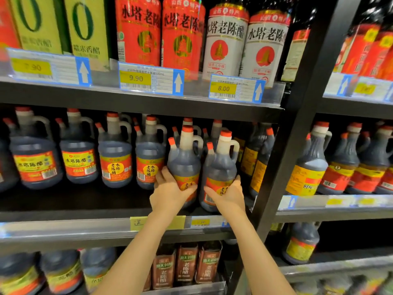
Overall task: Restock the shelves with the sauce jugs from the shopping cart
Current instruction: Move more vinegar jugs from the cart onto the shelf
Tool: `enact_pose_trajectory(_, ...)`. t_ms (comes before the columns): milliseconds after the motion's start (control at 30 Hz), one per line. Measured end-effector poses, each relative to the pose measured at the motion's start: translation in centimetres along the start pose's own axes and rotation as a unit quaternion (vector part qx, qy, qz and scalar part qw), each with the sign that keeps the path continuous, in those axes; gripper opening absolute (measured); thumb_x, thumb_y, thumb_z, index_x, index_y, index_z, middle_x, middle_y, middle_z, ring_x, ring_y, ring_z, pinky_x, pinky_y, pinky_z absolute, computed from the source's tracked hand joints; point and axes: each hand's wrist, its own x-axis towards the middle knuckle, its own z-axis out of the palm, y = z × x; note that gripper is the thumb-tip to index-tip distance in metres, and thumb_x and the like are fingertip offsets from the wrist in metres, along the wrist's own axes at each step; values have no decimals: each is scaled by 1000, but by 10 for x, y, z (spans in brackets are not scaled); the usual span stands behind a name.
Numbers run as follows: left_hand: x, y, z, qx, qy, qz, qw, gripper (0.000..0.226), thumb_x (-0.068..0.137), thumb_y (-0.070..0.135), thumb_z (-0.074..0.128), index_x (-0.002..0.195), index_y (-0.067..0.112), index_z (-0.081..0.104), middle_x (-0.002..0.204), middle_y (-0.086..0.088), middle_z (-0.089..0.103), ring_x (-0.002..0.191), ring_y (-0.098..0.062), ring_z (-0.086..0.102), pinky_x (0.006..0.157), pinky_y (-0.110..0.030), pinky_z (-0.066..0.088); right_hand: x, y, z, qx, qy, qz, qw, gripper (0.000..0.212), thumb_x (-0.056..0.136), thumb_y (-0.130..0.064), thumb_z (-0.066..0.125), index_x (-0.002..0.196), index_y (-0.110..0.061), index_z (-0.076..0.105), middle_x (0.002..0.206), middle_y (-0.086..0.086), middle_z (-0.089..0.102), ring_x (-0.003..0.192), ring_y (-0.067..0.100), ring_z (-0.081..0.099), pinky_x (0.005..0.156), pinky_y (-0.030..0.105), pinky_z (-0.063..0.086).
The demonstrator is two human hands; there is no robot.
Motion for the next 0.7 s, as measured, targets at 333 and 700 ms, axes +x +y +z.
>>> enact_pose_trajectory(333, -32, -56, -66, 202, 138, 264, 933, 38, 67, 33, 79, 94, 10, 64, 89, -7, 65, 84, -29, 62, 71, -43, 48, -71, -8, 5, -235, 60, -217, 946, 54, 88, -40, 59, 131, -12, 42, 123, 8, 51, 115, 26, 49, 82, 35, 48)
enact_pose_trajectory(700, -117, -183, -219, 317, 139, 193, 918, 37, 65, 33, 78, 91, 12, 65, 83, -6, 63, 77, -29, 62, 68, -46, 48, -195, -99, 93, -310, -39, -386, 868, 43, 88, -31, 56, 126, -12, 49, 116, 11, 55, 110, 33, 51, 84, 41, 44)
